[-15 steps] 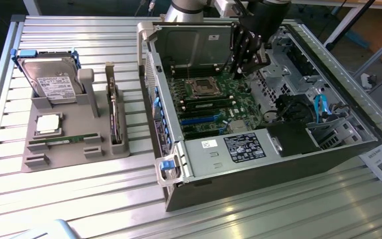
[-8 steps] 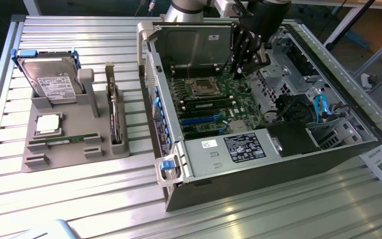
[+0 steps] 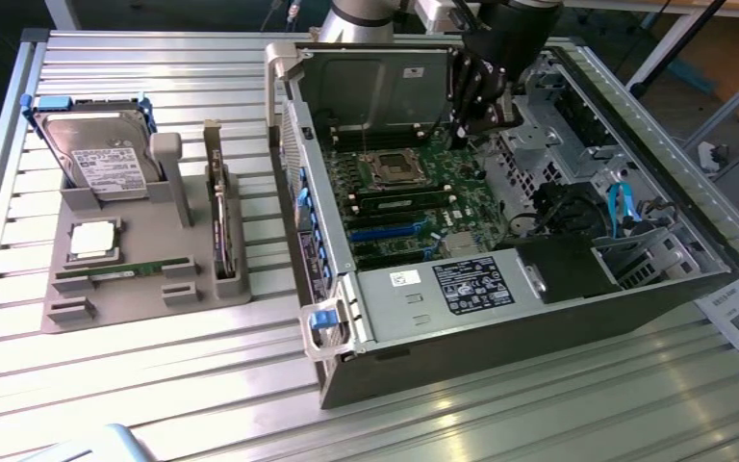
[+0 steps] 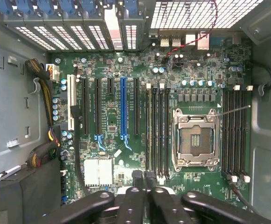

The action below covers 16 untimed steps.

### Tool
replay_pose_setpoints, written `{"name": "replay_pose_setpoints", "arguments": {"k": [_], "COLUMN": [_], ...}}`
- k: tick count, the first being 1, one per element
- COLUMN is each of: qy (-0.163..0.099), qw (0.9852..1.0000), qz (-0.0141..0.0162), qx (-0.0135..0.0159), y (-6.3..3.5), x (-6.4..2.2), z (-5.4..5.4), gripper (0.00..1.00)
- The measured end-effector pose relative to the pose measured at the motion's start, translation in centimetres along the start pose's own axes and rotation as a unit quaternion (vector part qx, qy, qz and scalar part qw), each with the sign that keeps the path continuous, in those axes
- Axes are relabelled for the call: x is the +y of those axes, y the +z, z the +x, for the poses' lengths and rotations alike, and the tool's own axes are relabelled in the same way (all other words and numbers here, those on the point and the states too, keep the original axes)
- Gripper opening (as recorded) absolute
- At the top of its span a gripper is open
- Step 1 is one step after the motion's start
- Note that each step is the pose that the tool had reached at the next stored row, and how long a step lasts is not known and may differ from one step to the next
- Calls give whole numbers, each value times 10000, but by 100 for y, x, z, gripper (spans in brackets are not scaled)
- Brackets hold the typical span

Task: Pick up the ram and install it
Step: 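Press down the ram until it locks into place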

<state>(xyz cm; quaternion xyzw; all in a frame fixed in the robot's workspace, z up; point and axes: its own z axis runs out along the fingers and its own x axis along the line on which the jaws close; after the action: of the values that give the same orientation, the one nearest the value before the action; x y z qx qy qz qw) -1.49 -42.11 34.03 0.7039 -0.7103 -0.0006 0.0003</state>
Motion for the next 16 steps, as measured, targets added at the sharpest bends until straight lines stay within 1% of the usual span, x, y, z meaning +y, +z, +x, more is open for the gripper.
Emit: {"name": "replay_pose_setpoints", "arguments": {"k": [1,16], "qy": [0,0], "qw": [10000,10000], "qz": [0,0], "qx": [0,0], "y": [0,0], "x": [0,-1], "z": [0,0], "gripper": [10,10]}}
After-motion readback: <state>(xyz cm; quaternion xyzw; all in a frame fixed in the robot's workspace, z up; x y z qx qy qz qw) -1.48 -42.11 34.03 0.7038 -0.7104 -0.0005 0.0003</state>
